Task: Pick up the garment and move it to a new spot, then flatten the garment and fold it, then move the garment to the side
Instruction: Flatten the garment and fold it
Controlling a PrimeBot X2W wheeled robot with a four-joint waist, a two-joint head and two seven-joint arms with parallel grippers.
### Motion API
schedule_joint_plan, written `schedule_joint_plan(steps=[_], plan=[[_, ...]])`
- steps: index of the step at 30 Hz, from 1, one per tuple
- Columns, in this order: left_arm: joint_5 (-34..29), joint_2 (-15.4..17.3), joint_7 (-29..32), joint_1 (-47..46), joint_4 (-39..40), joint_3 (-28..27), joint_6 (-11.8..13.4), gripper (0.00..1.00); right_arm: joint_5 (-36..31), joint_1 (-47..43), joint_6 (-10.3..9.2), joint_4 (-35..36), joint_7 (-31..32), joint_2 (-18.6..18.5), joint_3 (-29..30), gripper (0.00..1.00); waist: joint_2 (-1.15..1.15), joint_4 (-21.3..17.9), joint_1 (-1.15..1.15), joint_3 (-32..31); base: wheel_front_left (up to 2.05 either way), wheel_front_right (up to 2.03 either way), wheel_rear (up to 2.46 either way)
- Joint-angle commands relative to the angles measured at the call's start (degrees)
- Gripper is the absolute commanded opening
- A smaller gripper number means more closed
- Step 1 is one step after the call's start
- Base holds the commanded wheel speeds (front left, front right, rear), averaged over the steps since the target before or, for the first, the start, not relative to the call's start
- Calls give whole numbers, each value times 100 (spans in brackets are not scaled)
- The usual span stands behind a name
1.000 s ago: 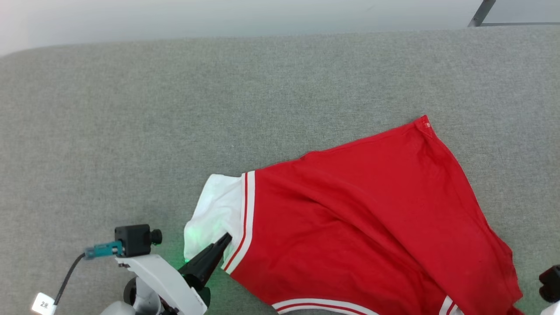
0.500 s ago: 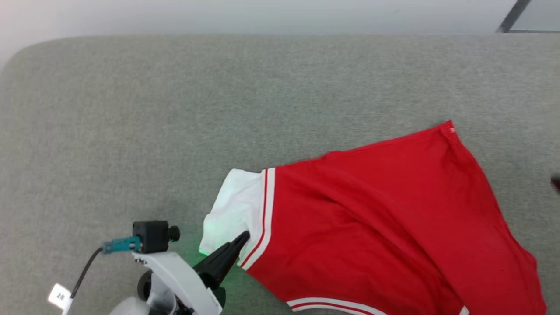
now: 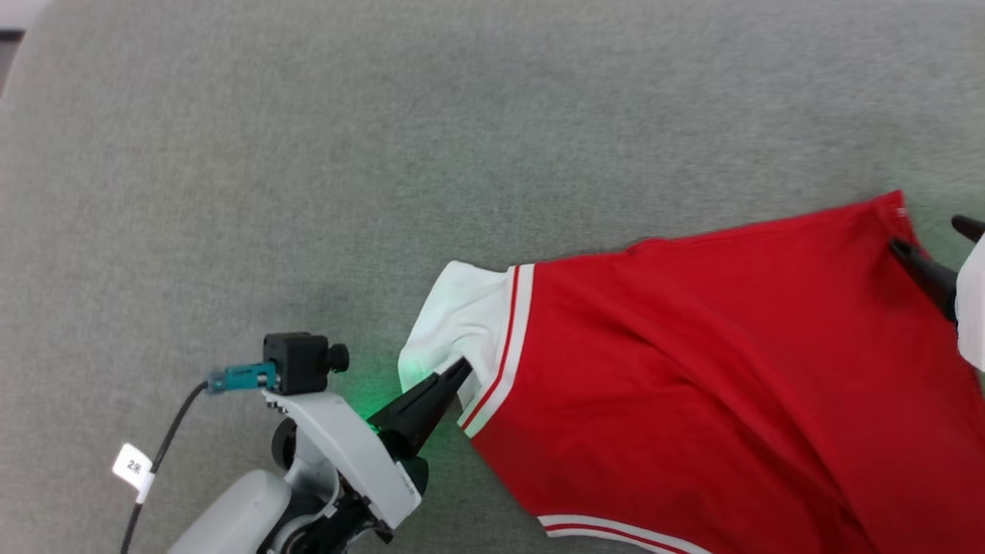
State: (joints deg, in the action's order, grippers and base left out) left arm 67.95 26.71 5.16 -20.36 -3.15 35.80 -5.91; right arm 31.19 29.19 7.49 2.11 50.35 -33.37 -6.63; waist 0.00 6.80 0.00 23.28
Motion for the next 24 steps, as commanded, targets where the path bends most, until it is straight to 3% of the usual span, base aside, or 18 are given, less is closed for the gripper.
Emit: schedule_joint_plan(steps=[1, 6, 7, 8, 9, 14, 20, 24], plan=[[-36, -39, -16, -84, -32, 15, -39, 0, -88, 81, 1, -162, -55, -122, -144, 100, 0, 206, 0, 224, 0, 0, 0], [0, -90, -74, -150, -178, 50, -86, 0, 176, 133, 3, -789, -121, -227, -690, 100, 0, 263, 0, 259, 0, 0, 0], [14, -85, -81, -155, -205, 47, -92, 0, 233, 105, 3, -863, -106, -225, -790, 41, 0, 262, 0, 249, 0, 0, 0], [34, -80, -96, -156, -228, 40, -98, 0, 286, 102, 4, -918, -119, -230, -875, 11, 0, 254, 0, 236, 0, 0, 0], [52, -72, -109, -151, -253, 33, -99, 0, 346, 108, 4, -971, -152, -214, -942, 0, 0, 238, 0, 210, 0, 0, 0], [146, -39, -189, -174, -297, -27, -126, 0, 507, 283, 3, -1156, -626, -171, -930, 0, 0, 161, 0, 28, 0, 0, 0], [373, 65, -281, -486, -271, -339, -153, 0, 579, 592, 2, -1457, -1616, 232, -269, 0, 0, 21, 0, -206, 0, 0, 0], [439, 110, -5, -1291, -347, -481, -161, 0, 360, 1151, 2, -1724, -2385, 545, 208, 0, 0, -113, 0, -201, 0, 0, 0]])
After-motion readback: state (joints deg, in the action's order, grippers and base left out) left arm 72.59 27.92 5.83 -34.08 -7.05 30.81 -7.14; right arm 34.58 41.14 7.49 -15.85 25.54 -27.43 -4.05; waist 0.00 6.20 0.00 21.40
